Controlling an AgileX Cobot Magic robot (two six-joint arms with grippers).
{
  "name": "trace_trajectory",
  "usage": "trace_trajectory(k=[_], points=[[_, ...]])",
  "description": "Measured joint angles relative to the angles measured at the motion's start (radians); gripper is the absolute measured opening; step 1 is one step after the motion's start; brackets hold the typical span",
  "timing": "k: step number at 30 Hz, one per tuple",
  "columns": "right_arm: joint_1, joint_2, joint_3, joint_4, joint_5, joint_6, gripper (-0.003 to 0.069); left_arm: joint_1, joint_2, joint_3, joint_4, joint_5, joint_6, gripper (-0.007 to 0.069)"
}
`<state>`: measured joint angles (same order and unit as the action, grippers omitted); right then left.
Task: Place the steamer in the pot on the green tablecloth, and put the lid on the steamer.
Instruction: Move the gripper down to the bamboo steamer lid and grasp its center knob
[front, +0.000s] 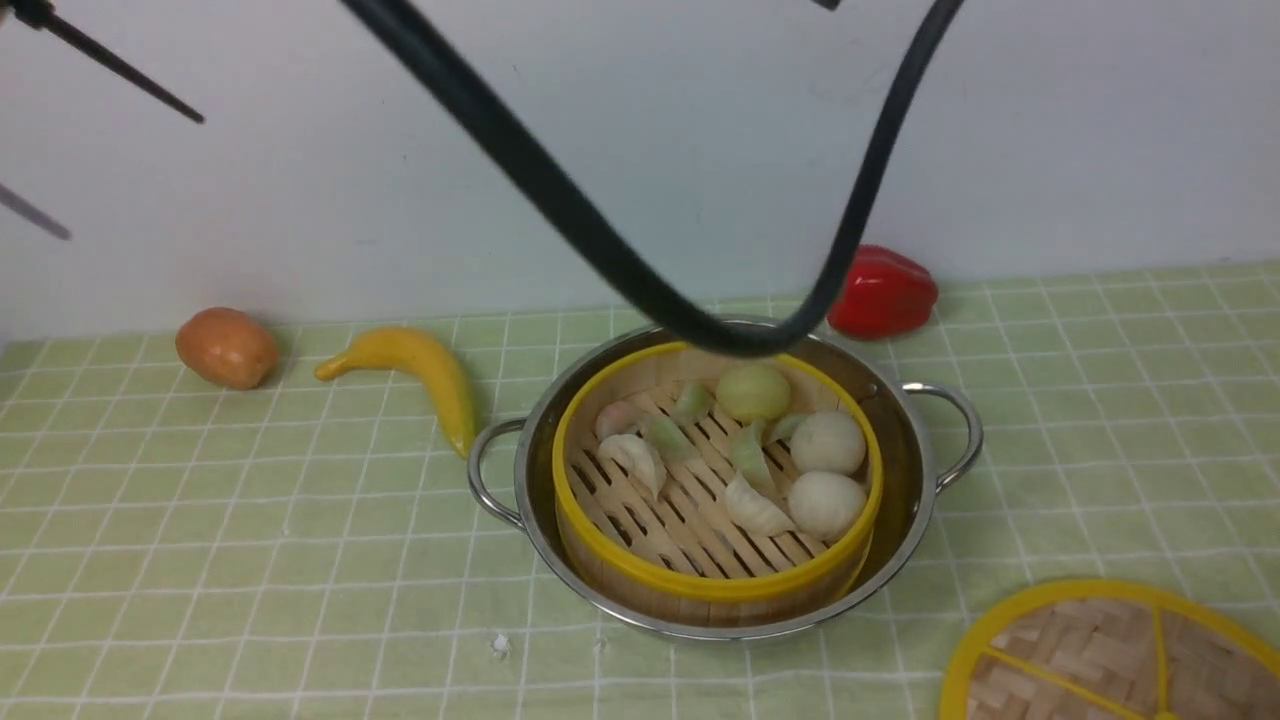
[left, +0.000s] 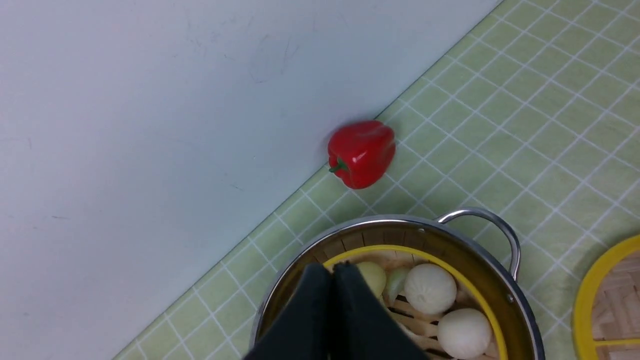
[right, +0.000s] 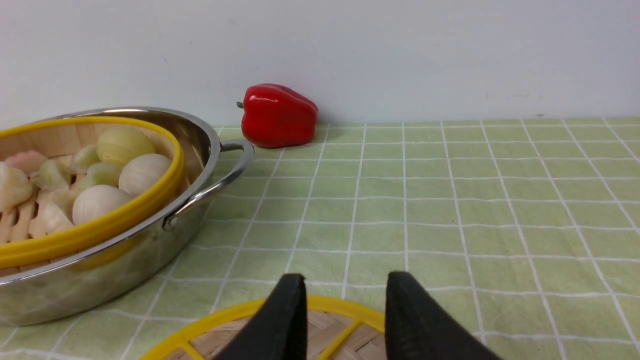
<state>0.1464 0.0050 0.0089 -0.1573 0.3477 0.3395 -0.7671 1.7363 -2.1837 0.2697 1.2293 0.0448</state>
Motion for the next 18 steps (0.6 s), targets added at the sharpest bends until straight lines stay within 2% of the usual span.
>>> trace_trajectory(k=[5,9,11,14,15,16,17,18], points=[[0.000,0.000,0.000,0.000,0.000,0.000,0.0243,0.003,-0.010,0.034,0.021,0.000,0.000,-0.0023],[0.000,0.000,0.000,0.000,0.000,0.000,0.0243,0.018,-0.117,0.230,0.073,-0.013,0.000,-0.0022],[0.000,0.000,0.000,0.000,0.000,0.000,0.0243,0.057,-0.206,0.366,0.077,-0.063,-0.001,-0.0022],[0.000,0.000,0.000,0.000,0.000,0.000,0.0243,0.153,-0.369,0.586,0.051,-0.181,-0.003,-0.0020],[0.000,0.000,0.000,0.000,0.000,0.000,0.0243,0.161,-0.380,0.601,0.047,-0.189,-0.003,-0.0020],[0.000,0.000,0.000,0.000,0.000,0.000,0.0243,0.263,-0.496,0.768,-0.008,-0.288,-0.005,-0.0018],[0.000,0.000,0.000,0.000,0.000,0.000,0.0243,0.288,-0.506,0.784,-0.022,-0.297,-0.005,-0.0018],[0.000,0.000,0.000,0.000,0.000,0.000,0.0243,0.355,-0.554,0.862,-0.063,-0.342,-0.005,-0.0013]])
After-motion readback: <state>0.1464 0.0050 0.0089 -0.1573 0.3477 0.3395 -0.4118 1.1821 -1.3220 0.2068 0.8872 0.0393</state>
